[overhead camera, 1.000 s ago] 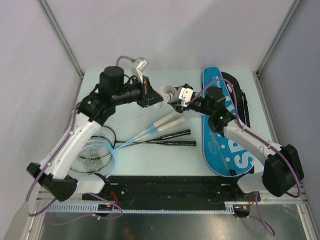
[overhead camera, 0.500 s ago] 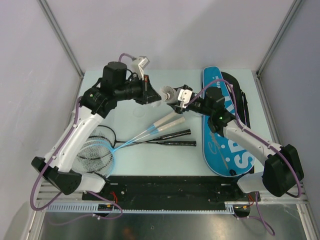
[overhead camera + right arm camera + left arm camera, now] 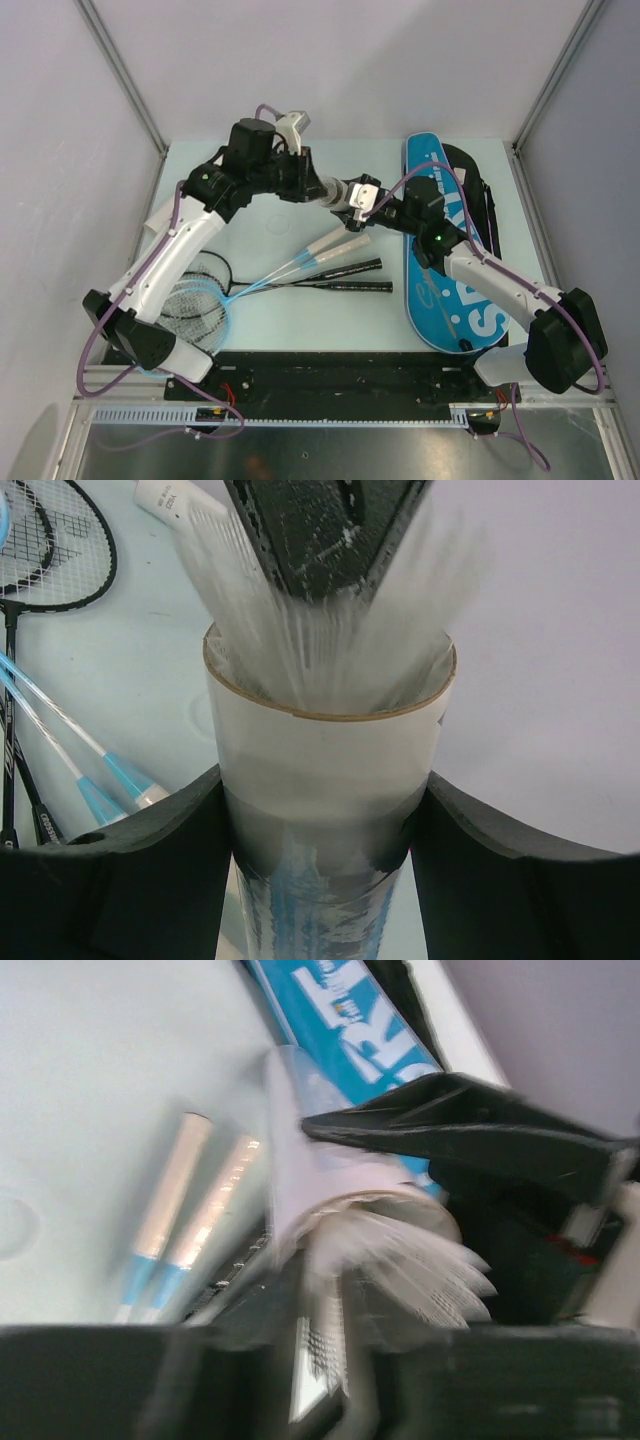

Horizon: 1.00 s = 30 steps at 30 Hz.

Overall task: Pack up the badminton gear
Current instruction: Place the shuttlecock at the shuttle tube.

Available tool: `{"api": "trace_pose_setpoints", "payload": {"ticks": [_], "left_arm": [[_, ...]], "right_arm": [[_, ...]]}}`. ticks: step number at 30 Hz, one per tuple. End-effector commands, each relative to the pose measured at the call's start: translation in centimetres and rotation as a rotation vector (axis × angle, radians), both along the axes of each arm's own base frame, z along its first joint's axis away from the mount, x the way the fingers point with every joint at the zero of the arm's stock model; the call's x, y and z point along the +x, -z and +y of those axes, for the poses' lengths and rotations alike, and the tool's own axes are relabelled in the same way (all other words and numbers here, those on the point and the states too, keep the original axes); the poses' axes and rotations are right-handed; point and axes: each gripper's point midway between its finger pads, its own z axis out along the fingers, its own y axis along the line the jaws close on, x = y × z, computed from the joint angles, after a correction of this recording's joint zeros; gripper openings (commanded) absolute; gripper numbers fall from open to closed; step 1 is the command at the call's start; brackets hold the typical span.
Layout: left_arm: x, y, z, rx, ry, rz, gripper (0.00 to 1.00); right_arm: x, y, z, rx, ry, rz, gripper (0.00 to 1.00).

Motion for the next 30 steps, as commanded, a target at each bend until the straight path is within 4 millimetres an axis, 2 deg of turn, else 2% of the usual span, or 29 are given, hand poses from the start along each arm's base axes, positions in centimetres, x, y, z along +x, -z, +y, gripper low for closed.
{"api": "trace_pose_setpoints", "payload": {"ticks": [1, 3, 6, 11, 13, 16, 17, 21, 24, 30], "left_arm": [[0.5, -2.3, -0.3, 0.028, -0.052, -0.102, 0.40], [0.8, -2.8, 0.3, 0.065, -0.102, -0.152, 0.56], [1.1, -2.8, 0.8, 0.091, -0.124, -0.173, 0.64], [0.9, -2.1, 1.5, 0.134, -0.134, -0.191, 0.64], [0.9, -2.4, 2.8, 0.155, -0.176, -0.218, 0.64], [0.0, -2.7, 3.5, 0.151, -0.177, -0.229, 0.66], [-0.2, -2.2, 3.7, 0.160, -0.180, -0.224, 0.69], [-0.5, -1.9, 4.5, 0.171, -0.203, -0.226, 0.71], [-0.6, -2.6, 4.0, 0.136, -0.189, -0.231, 0.73], [0.4, -0.6, 0.8, 0.096, -0.092, -0.154, 0.76]], "right_arm": [[-0.1, -2.5, 0.2, 0.049, 0.001, -0.035, 0.33], [-0.1, -2.4, 0.2, 0.047, 0.002, -0.031, 0.33], [-0.2, -2.7, 0.2, 0.052, 0.001, -0.034, 0.32], [-0.1, -3.0, 0.0, 0.057, 0.007, -0.045, 0.32], [-0.1, -3.1, -0.1, 0.057, 0.008, -0.043, 0.32], [-0.1, -3.2, -0.2, 0.059, 0.010, -0.047, 0.32], [-0.1, -3.2, -0.3, 0.061, 0.011, -0.045, 0.32], [-0.1, -3.2, -0.2, 0.060, 0.008, -0.041, 0.32], [-0.1, -3.1, -0.2, 0.057, 0.008, -0.039, 0.31], [-0.4, -3.1, -0.1, 0.058, 0.002, -0.037, 0.31]]}}
